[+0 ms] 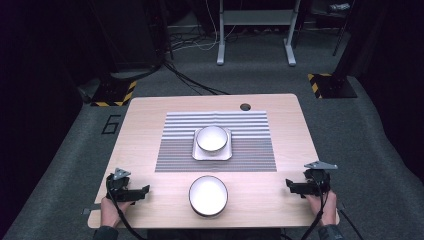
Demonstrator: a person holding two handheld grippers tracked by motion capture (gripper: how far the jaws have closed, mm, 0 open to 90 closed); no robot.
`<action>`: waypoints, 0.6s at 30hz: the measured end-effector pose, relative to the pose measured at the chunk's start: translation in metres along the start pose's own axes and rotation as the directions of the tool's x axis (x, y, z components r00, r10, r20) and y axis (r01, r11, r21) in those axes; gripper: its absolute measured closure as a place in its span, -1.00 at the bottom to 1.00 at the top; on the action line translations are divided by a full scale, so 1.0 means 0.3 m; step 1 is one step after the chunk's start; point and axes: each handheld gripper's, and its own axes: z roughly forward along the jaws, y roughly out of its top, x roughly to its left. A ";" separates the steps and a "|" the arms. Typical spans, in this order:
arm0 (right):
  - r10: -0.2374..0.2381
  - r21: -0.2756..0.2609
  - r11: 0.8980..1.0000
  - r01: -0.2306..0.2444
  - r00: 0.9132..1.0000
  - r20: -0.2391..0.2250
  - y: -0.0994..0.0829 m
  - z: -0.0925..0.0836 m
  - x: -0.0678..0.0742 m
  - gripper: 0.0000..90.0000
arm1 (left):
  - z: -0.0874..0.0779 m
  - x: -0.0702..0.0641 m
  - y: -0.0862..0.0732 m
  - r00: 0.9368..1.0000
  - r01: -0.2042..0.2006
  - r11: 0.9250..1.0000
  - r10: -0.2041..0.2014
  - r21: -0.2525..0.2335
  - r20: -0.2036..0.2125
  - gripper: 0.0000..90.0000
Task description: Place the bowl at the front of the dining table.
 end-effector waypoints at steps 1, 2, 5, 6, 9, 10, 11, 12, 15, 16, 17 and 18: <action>0.006 0.004 1.000 -0.006 1.000 0.001 -0.006 0.003 -0.002 -1.00 | -0.002 0.003 -0.002 1.000 0.000 1.000 0.000 -0.002 -0.003 -0.89; 0.012 0.004 1.000 -0.012 1.000 0.008 -0.013 0.007 -0.004 -1.00 | -0.002 0.006 -0.005 1.000 0.000 1.000 0.000 -0.008 -0.006 -0.89; 0.006 0.001 1.000 -0.006 0.999 0.037 -0.032 0.020 -0.006 -1.00 | -0.002 0.013 -0.015 1.000 -0.005 1.000 0.004 -0.024 -0.029 -0.89; -0.006 -0.001 1.000 0.006 0.999 0.044 -0.036 0.020 -0.006 -1.00 | -0.002 0.013 -0.018 0.999 -0.009 0.999 0.008 -0.031 -0.035 -0.89; -0.031 -0.033 0.999 0.033 0.997 0.066 -0.053 0.024 0.004 -1.00 | 0.005 0.010 -0.033 0.998 -0.031 0.998 0.027 -0.063 -0.055 -0.91; -0.031 -0.033 0.999 0.033 0.997 0.066 -0.053 0.024 0.004 -1.00 | 0.005 0.010 -0.033 0.998 -0.031 0.998 0.027 -0.061 -0.056 -0.91; -0.031 -0.033 0.999 0.033 0.997 0.066 -0.053 0.024 0.004 -1.00 | 0.005 0.010 -0.033 0.998 -0.030 0.998 0.027 -0.060 -0.057 -0.92; -0.029 -0.033 0.999 0.031 0.997 0.068 -0.053 0.024 0.005 -1.00 | 0.006 0.009 -0.032 0.998 -0.029 0.998 0.026 -0.062 -0.057 -0.92; -0.019 -0.035 0.999 0.022 0.997 0.074 -0.054 0.024 0.007 -1.00 | 0.007 0.008 -0.032 0.998 -0.028 0.998 0.024 -0.062 -0.060 -0.91; -0.019 -0.035 0.999 0.022 0.997 0.074 -0.054 0.024 0.007 -1.00 | 0.007 0.008 -0.032 0.998 -0.027 0.998 0.024 -0.062 -0.060 -0.91; -0.018 -0.035 0.999 0.021 0.997 0.075 -0.055 0.023 0.008 -1.00 | 0.007 0.008 -0.032 0.998 -0.027 0.998 0.023 -0.062 -0.060 -0.91; -0.016 -0.035 0.999 0.019 0.997 0.076 -0.055 0.023 0.008 -1.00 | 0.007 0.008 -0.032 0.998 -0.028 0.998 0.024 -0.062 -0.060 -0.91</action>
